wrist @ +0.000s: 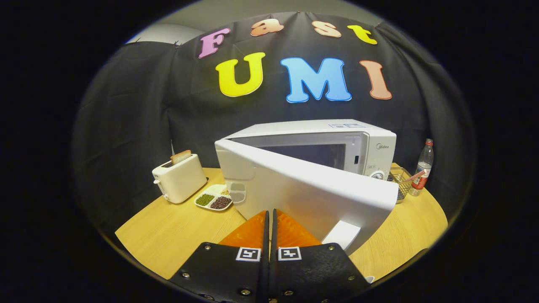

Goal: Open the microwave, put the food inside, and close the microwave door.

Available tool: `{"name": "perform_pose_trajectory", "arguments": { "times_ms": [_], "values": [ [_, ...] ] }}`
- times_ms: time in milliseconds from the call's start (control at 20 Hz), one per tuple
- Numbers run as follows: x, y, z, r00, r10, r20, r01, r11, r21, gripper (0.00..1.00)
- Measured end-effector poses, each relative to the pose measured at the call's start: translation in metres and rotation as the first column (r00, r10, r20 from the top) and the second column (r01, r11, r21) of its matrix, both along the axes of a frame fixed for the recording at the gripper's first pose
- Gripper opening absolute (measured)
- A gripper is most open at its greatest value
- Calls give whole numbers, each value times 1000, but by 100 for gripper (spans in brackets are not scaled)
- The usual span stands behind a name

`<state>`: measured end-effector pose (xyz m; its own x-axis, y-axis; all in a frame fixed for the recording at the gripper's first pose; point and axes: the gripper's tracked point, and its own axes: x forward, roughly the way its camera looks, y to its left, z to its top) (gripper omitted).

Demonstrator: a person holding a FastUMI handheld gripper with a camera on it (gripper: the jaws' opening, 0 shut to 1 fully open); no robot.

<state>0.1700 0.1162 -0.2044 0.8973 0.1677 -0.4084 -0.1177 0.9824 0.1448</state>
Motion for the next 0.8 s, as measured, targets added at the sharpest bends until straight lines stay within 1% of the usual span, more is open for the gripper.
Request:
{"name": "perform_pose_trajectory", "arguments": {
  "times_ms": [400, 800],
  "values": [
    [33, -35, -12, 998, -61, -17, 61, 998, -23, 1],
    [78, -66, -20, 991, -130, -16, 130, 991, -24, 1]
  ]
}}
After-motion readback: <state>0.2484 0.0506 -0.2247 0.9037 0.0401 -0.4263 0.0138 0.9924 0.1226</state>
